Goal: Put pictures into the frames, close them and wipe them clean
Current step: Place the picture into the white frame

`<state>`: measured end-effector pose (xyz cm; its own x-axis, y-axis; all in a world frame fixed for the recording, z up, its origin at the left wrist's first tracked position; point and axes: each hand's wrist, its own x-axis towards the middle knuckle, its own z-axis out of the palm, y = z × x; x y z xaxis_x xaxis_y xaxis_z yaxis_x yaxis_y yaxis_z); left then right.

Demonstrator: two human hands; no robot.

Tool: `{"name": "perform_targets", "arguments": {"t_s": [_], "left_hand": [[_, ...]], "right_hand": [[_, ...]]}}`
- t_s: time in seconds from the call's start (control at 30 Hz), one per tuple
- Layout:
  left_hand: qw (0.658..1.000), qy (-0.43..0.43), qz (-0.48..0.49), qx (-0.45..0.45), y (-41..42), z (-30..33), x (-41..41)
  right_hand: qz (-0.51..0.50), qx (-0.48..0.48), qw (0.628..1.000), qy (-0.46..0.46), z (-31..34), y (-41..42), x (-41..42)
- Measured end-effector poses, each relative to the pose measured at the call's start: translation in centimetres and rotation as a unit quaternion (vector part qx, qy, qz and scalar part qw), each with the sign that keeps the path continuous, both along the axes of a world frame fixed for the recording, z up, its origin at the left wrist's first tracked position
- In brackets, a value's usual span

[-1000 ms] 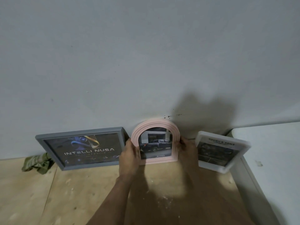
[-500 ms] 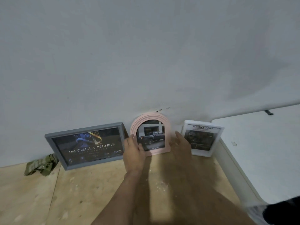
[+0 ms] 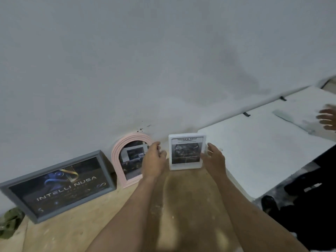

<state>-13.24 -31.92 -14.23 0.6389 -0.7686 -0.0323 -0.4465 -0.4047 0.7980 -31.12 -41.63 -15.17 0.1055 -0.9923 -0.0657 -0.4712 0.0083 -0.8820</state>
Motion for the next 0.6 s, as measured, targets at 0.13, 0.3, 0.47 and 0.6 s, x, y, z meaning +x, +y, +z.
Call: {"name": "perform_targets", "arguments": {"t_s": [0.13, 0.3, 0.47, 0.6], "left_hand": [[1.0, 0.003, -0.019, 0.024, -4.0, -1.2, 0.1], [0.997, 0.059, -0.034, 0.03, -8.3, -3.3, 0.9], [0.996, 0.061, -0.047, 0.041, -9.7, -3.8, 1.4], [0.992, 0.109, -0.038, 0.042, -9.0, -3.5, 1.6]], "right_hand": [[-0.014, 0.057, 0.998, 0.014, -1.7, -4.6, -0.4], [0.056, 0.079, 0.995, -0.036, -3.9, -8.3, -0.1], [0.075, 0.032, 0.996, -0.038, -5.1, -8.9, -0.3], [0.082, -0.012, 0.996, -0.019, -4.4, -7.7, -0.8]]}}
